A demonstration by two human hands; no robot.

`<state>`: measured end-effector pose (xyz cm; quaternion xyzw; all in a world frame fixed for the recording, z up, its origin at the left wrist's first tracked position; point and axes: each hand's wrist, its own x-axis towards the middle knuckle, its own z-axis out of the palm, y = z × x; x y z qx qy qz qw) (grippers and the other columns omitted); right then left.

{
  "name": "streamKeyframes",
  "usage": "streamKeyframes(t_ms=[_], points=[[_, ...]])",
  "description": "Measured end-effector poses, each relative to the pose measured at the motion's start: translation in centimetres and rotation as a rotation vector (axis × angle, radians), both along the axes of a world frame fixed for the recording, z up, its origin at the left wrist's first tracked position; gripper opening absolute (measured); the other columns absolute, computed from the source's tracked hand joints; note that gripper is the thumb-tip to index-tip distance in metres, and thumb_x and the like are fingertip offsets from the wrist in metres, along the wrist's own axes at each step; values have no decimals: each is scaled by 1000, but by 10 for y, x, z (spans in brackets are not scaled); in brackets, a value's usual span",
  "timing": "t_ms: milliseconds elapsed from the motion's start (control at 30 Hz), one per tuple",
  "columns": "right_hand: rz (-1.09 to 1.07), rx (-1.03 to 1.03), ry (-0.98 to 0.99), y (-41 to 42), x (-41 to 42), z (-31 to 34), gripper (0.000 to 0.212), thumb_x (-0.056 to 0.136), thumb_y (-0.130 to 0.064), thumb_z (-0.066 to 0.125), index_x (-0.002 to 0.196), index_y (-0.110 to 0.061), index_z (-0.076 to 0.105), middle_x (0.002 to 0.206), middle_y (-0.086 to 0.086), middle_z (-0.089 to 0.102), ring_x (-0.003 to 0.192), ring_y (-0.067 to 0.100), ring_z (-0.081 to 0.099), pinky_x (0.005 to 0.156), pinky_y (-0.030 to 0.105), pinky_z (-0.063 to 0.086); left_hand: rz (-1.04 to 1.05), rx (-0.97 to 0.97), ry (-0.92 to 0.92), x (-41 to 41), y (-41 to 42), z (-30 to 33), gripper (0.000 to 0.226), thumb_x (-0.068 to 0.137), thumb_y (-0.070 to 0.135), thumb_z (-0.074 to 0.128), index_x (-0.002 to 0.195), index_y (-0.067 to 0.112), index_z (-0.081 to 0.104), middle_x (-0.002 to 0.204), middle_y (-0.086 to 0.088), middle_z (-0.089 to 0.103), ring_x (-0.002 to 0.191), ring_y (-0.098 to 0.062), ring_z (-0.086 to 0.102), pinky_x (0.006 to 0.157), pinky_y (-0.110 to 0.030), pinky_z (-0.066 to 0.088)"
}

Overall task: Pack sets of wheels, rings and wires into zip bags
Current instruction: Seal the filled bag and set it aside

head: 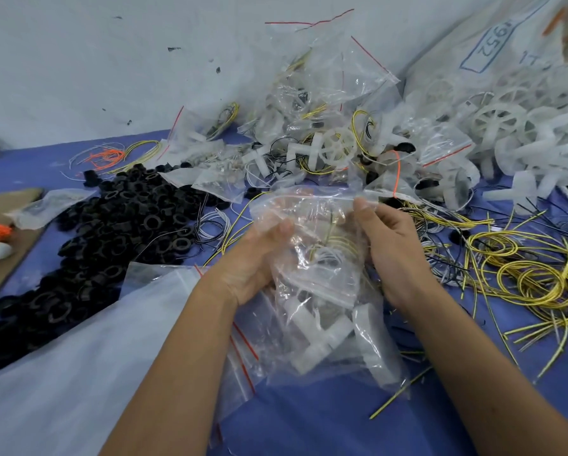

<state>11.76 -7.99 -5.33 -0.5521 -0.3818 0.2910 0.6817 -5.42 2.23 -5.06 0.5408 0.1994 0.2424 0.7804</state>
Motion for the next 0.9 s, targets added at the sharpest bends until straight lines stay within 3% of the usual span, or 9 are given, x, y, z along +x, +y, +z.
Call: streamKeyframes(t_ms=[100,233,367,433,567,633,733,800,900], points=[[-38,-5,-85,-2,3,0,50,104,-41,51,88,1,71,79,25,68,66,28,61,65,29,53,25,25,-5,9,-5,0,85,40,66,95,111,21,75,109,-5,77,100,-20,75,81,-35,62],[-61,55,-104,-2,5,0,59,104,-45,50,91,11,64,85,43,57,66,42,54,68,47,47,67,70,-10,8,-4,2,76,36,63,97,93,17,76,103,-10,75,95,-26,71,79,-36,59],[42,171,54,-3,13,4,38,96,-53,61,89,-21,79,76,10,69,67,26,61,67,34,51,42,-68,-157,-2,-1,8,83,39,66,95,98,10,78,119,-24,70,113,-41,67,99,-52,55],[57,150,-13,-1,13,3,27,92,-50,68,88,-26,80,82,2,72,76,12,65,67,28,53,75,-96,-199,-1,2,14,76,62,78,76,103,13,80,124,-22,70,122,-43,64,101,-56,53],[62,137,-48,0,12,1,11,87,-31,75,91,-22,81,88,10,75,81,17,65,71,35,54,157,-74,-116,2,7,16,83,85,81,40,109,13,80,124,-19,71,121,-36,66,102,-51,54],[181,209,154,-1,18,4,13,87,-32,73,92,-22,81,91,-1,75,80,10,66,69,28,56,124,-23,-96,-2,9,17,86,80,81,44,112,9,79,127,-23,69,123,-37,64,105,-51,52],[-9,147,-21,1,21,2,14,94,-26,71,82,-21,78,80,3,73,70,11,62,59,25,53,104,118,4,0,8,24,73,75,74,62,105,10,79,121,-17,73,117,-32,68,99,-48,56],[-102,60,-118,5,20,-7,21,98,-24,68,79,-21,76,77,8,72,68,18,61,63,35,55,62,244,139,9,4,23,58,76,60,74,107,11,76,118,-8,75,116,-26,68,104,-47,53],[-96,17,-68,7,19,-9,19,100,-23,65,84,-20,75,76,13,70,66,26,60,64,56,56,-1,509,283,19,-6,15,35,90,53,62,117,33,74,123,15,72,120,0,62,99,-18,46]])
